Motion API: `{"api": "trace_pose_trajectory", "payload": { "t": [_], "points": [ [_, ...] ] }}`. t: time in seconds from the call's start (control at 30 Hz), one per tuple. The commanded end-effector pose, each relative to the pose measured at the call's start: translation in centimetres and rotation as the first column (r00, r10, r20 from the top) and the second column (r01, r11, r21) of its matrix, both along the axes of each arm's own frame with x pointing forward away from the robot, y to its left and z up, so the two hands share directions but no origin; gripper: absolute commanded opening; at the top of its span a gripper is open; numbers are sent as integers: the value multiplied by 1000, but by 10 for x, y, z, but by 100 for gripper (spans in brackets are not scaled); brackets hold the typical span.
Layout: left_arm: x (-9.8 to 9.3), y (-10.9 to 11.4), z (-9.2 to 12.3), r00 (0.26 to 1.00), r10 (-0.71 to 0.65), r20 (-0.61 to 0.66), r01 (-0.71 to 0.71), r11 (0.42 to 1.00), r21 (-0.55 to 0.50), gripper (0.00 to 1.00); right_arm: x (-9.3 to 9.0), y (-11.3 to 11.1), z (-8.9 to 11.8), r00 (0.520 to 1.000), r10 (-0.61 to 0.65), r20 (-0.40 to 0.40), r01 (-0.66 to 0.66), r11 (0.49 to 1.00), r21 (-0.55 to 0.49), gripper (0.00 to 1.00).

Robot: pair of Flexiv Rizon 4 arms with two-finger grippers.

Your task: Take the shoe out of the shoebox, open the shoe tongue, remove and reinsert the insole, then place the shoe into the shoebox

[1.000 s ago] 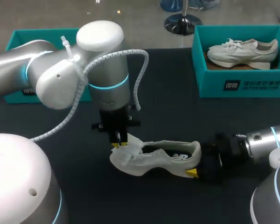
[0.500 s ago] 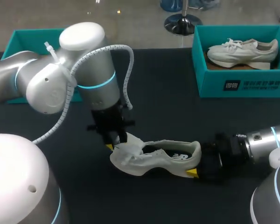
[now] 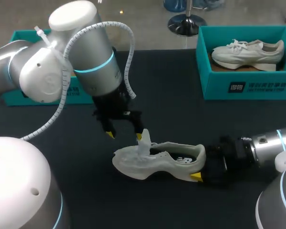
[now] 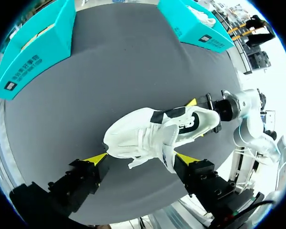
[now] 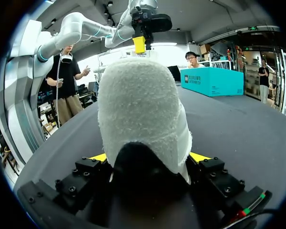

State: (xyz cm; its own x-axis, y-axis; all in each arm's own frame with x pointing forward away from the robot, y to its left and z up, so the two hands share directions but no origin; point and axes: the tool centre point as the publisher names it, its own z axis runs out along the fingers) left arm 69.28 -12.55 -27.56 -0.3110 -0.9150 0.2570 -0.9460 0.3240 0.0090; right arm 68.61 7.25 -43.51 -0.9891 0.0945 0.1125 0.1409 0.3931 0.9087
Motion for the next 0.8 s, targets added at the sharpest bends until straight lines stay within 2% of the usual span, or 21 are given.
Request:
{"api": "trace_pose_trajectory", "payload": {
  "t": [0.03,0.07,0.1,0.8],
  "points": [
    [5,-14,22,951,-303,52,303,953,11,100,-3,0,-8,1000,-1,-2,1,1000,-3,0],
    [4,-17,27,918,-388,86,388,922,23,100,-3,0,-8,1000,-1,-2,1,1000,-3,0],
    [1,-20,32,854,-512,96,513,858,14,100,-3,0,-8,1000,-1,-2,1,1000,-3,0],
    [1,-20,32,854,-512,96,513,858,14,100,-3,0,-8,1000,-1,-2,1,1000,-3,0]
  ]
}}
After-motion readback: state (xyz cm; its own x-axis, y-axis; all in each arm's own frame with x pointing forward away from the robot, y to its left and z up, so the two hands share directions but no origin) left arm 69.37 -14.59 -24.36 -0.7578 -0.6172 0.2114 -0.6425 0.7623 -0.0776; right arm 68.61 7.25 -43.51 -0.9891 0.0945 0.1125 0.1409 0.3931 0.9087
